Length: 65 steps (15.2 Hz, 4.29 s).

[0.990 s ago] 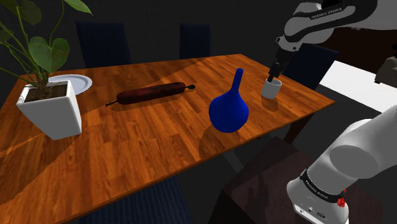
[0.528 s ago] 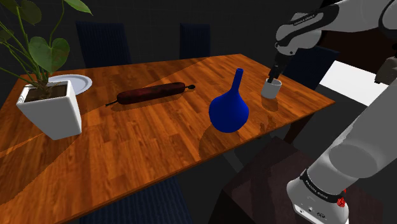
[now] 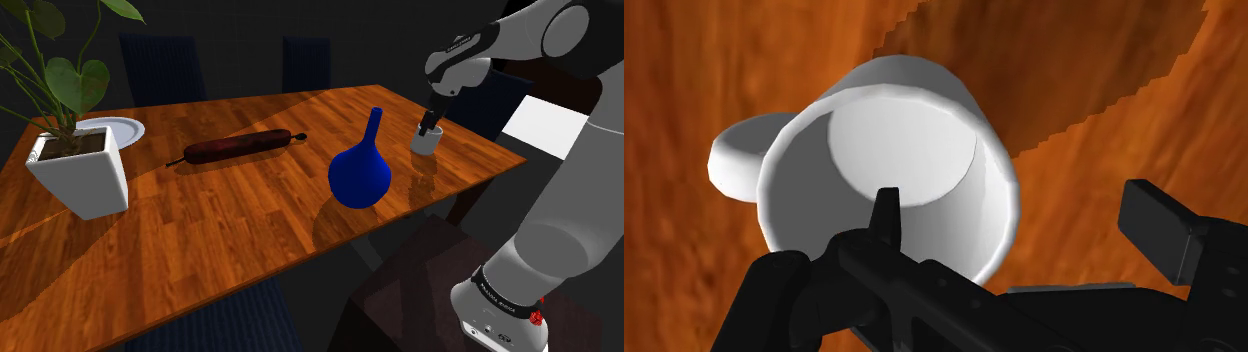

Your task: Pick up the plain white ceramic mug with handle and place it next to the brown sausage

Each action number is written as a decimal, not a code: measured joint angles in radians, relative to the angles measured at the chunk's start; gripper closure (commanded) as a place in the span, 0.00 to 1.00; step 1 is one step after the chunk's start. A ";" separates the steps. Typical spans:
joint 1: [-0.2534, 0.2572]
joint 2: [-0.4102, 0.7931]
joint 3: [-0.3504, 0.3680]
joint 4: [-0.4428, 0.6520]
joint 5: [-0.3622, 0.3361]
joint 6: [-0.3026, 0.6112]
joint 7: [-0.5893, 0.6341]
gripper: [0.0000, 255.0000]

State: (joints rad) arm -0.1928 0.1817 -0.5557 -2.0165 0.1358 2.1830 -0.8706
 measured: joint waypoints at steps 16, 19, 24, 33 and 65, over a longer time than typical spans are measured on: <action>-0.006 0.028 0.005 -0.020 0.022 0.044 -0.017 1.00; -0.006 0.028 0.005 -0.020 0.022 0.044 -0.017 1.00; -0.003 0.013 0.002 -0.008 0.010 0.019 -0.008 1.00; 0.008 -0.047 -0.007 0.046 -0.035 -0.084 0.024 1.00; 0.143 -0.173 0.101 0.213 -0.120 -0.353 0.307 1.00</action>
State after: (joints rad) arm -0.0496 0.0087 -0.4548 -1.8036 0.0154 1.8301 -0.5633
